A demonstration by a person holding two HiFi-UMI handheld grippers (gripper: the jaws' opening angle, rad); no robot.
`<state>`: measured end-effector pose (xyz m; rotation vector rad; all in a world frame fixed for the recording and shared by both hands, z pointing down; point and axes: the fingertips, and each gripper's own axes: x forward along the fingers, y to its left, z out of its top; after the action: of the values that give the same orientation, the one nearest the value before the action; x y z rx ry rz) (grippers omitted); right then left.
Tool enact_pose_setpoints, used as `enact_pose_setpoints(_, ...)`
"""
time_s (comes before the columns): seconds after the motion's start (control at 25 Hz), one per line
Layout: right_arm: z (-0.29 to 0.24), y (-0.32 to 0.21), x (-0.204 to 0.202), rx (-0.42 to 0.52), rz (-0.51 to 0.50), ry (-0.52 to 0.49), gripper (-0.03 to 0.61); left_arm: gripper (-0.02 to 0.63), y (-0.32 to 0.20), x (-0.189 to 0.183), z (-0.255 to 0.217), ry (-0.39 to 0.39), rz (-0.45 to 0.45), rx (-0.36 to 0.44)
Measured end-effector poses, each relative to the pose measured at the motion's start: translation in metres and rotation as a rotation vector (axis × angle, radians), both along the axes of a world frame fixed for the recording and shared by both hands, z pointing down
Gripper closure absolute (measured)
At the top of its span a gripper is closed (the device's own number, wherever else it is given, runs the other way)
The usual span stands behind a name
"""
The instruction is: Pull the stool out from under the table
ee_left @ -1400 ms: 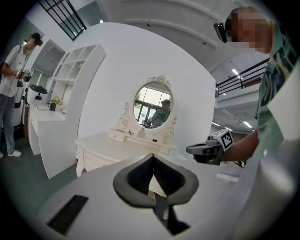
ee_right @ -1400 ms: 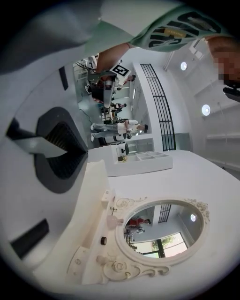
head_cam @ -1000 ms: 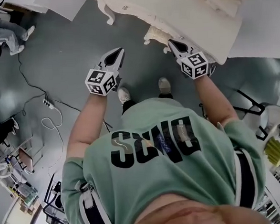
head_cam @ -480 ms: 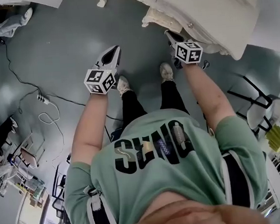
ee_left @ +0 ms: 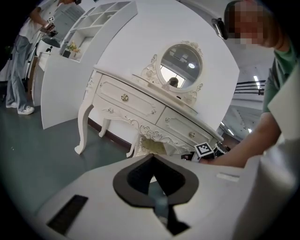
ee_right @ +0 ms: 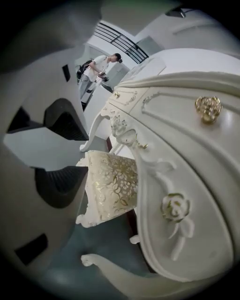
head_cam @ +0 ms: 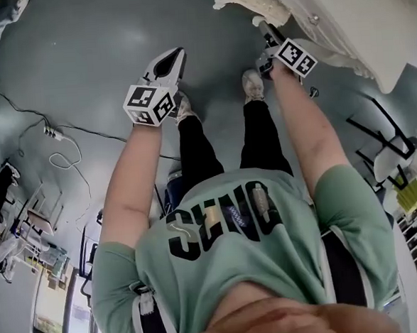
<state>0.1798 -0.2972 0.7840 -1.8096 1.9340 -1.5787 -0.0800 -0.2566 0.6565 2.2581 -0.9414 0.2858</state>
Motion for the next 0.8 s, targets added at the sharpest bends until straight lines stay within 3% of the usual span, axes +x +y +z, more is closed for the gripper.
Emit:
enact_pose_setpoints(0.24, 0.069, -0.022, -0.019, -0.029, 0.133, -0.116, 0.364, 0.606, -0.014, -0.028, 0.05, 0.02, -0.042, -0.039)
enact_pose_setpoints(0.4, 0.09, -0.035, 0.003, -0.038, 0.188, -0.165, 0.333, 0.606, -0.012, -0.015, 0.057, 0.039, -0.083, -0.06)
enact_pose_setpoints(0.8, 0.121, -0.053, 0.008, -0.057, 0.292, -0.257, 0.328, 0.606, -0.01, -0.014, 0.087, 0.045, -0.095, -0.107)
